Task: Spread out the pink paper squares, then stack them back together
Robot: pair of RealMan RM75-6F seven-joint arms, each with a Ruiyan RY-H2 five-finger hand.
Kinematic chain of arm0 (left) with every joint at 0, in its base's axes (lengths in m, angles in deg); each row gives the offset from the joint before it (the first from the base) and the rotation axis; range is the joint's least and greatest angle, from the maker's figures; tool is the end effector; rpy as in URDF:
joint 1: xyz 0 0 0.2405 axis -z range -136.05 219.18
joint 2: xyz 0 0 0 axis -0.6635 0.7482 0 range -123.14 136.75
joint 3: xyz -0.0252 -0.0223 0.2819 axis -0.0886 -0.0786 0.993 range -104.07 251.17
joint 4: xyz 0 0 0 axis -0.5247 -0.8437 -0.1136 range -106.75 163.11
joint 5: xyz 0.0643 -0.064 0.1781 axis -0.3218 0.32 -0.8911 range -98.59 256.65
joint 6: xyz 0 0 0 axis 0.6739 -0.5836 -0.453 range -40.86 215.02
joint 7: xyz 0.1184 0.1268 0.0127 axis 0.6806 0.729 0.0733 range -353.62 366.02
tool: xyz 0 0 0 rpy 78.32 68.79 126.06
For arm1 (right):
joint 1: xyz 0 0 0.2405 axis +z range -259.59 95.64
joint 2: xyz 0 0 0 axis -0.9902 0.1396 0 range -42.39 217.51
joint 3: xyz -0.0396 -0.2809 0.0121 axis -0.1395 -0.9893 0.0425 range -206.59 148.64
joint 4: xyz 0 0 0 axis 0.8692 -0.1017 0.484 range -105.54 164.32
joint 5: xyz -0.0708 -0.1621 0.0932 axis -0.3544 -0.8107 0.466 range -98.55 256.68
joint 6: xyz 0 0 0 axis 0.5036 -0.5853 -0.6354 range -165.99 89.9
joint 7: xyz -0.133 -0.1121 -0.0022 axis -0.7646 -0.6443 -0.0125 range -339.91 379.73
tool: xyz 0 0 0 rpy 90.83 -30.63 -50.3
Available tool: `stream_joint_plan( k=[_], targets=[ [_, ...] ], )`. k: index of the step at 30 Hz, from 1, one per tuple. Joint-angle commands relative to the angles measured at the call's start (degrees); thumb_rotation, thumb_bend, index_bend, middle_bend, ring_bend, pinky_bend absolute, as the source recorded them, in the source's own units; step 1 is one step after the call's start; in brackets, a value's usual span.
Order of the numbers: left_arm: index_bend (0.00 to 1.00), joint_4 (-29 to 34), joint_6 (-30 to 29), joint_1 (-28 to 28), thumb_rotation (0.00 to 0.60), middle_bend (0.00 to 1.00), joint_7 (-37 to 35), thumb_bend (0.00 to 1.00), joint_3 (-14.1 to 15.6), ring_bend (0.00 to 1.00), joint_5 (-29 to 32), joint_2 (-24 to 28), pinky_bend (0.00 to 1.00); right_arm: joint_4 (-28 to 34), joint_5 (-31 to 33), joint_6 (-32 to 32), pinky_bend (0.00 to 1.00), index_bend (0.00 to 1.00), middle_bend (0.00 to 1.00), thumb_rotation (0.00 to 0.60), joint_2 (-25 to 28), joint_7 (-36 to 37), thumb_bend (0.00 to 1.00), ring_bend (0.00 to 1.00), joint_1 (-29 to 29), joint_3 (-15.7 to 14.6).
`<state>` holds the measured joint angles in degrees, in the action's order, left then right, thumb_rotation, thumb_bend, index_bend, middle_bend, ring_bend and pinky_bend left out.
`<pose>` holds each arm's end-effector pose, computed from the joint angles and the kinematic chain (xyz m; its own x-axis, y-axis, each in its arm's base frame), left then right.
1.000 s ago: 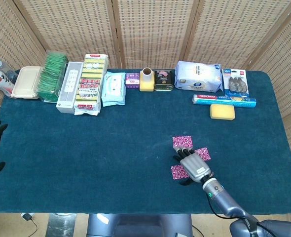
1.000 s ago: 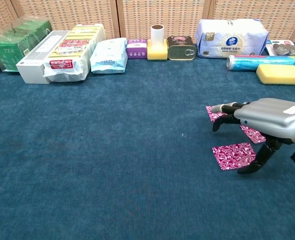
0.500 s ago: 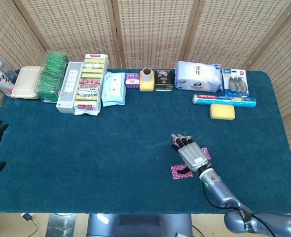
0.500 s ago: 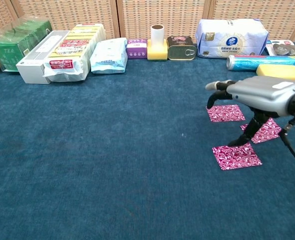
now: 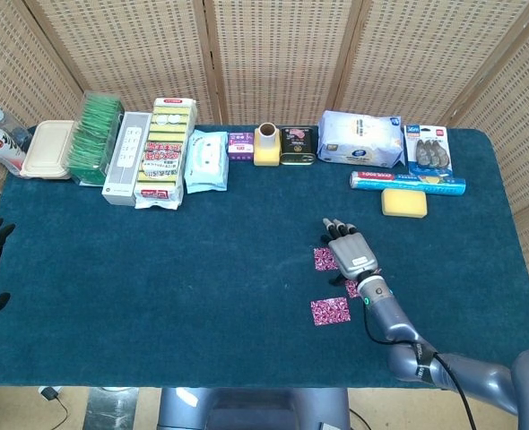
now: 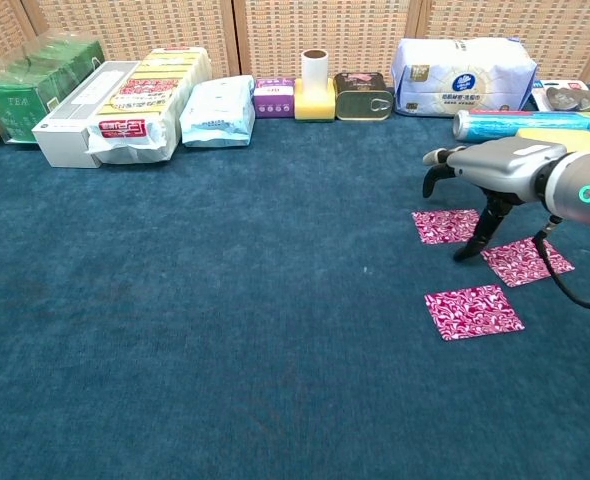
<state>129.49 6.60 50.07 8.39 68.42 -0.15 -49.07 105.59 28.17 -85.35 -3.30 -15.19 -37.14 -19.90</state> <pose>-0.3128 0.2373 0.2148 0.4023 0.0229 0.9152 0.9147 0.0318 -0.4029 -0.2064 -0.4079 -0.0363 0.6506 -0.3328 0.6826 -0.7588 -0.3193 0.5677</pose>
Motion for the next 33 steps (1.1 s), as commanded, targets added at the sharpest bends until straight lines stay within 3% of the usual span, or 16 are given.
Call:
stream_joint_plan(
  k=[1,12,22,33],
  targets=[
    [0.0,0.01,0.09,0.05,0.6,0.0,0.06,0.08,-0.02,0.0,0.08,0.0,0.08,-1.42,1.77,0.86,0.12,0.22,0.0,0.501,-0.92,-0.63,0.07,0.01,1.03,0.14],
    [0.0,-0.03,0.34,0.16,0.6,0.0,0.15,0.09,-0.13,0.0,0.55,-0.05,0.08,-0.72,2.04,0.81,0.12,0.29,0.01,0.544,-0.65,1.1,0.08,0.01,1.96,-0.15],
    [0.0,0.01,0.21,0.1,0.6,0.0,0.31,0.08,-0.13,0.0,0.64,-0.11,0.08,0.0,4.26,1.88,0.12,0.31,0.01,0.549,0.2,1.48,0.15,0.01,3.18,-0.05],
    [0.0,0.04,0.2,0.13,0.6,0.0,0.45,0.09,-0.12,0.0,0.64,-0.17,0.08,0.47,9.39,2.49,0.12,0.32,0.01,0.549,1.06,-0.73,0.15,0.01,5.52,-0.2]
  ],
)
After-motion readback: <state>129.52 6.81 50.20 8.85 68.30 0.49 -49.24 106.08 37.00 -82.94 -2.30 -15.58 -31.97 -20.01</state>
